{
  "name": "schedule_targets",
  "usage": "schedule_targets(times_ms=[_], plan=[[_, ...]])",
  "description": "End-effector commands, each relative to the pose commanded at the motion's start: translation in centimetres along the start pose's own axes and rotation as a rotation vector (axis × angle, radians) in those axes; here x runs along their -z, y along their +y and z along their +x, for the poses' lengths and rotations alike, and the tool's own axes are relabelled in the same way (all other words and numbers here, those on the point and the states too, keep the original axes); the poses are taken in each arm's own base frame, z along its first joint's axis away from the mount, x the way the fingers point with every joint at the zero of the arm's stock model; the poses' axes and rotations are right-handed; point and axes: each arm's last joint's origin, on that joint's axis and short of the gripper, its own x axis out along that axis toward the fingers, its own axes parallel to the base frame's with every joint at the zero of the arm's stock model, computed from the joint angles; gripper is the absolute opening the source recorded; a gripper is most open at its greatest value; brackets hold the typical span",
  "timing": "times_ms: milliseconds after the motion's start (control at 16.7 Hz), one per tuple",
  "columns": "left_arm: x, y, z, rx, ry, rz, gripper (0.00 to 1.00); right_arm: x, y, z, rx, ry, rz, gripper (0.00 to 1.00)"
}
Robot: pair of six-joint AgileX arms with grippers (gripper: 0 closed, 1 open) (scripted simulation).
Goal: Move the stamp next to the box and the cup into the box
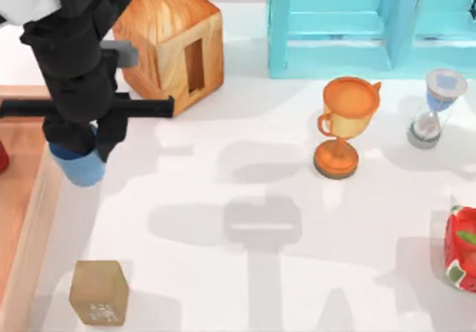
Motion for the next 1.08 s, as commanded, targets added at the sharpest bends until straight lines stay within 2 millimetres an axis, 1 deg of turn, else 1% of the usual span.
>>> schedule_targets(times_ms=[240, 360, 480, 600, 720, 840, 960, 1080], plan=[[0.0, -0.1, 0.2, -0.004, 0.004, 0.005, 0.0, 0.0, 0.0, 0.0, 0.0, 0.0, 0.0, 1.0], [0.4, 1.3, 0.0, -0.006, 0.004, 0.005, 0.0, 0.0, 0.0, 0.0, 0.0, 0.0, 0.0, 1.0], [1.2, 3.9, -0.2, -0.007, 0.003, 0.012, 0.0, 0.0, 0.0, 0.0, 0.0, 0.0, 0.0, 1.0], [2.4, 7.2, -0.3, -0.008, -0.001, 0.02, 0.0, 0.0, 0.0, 0.0, 0.0, 0.0, 0.0, 1.0], [4.1, 11.0, -0.3, -0.008, -0.005, 0.017, 0.0, 0.0, 0.0, 0.0, 0.0, 0.0, 0.0, 1.0], [6.4, 14.3, 0.0, -0.01, -0.003, 0.009, 0.0, 0.0, 0.0, 0.0, 0.0, 0.0, 0.0, 1.0], [8.7, 16.5, 0.4, -0.013, 0.0, 0.005, 0.0, 0.0, 0.0, 0.0, 0.0, 0.0, 0.0, 1.0], [10.4, 17.5, 0.7, -0.016, 0.001, 0.005, 0.0, 0.0, 0.0, 0.0, 0.0, 0.0, 0.0, 1.0]])
